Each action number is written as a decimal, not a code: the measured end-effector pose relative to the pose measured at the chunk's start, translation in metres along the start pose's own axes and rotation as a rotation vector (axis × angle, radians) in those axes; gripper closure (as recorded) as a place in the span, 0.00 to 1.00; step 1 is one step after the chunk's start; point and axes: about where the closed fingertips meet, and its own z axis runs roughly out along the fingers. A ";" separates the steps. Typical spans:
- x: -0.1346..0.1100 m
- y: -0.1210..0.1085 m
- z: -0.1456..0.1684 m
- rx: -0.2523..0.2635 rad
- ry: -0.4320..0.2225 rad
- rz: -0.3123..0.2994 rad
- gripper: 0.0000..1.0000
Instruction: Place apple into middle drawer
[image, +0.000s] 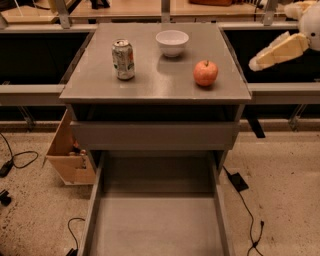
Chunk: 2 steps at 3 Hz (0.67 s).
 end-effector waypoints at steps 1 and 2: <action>-0.004 -0.003 0.004 0.000 -0.004 -0.003 0.00; 0.008 -0.013 0.029 -0.018 -0.045 0.044 0.00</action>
Offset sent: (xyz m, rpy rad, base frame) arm 0.0552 -0.0012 -0.0332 0.1406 0.0218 0.0093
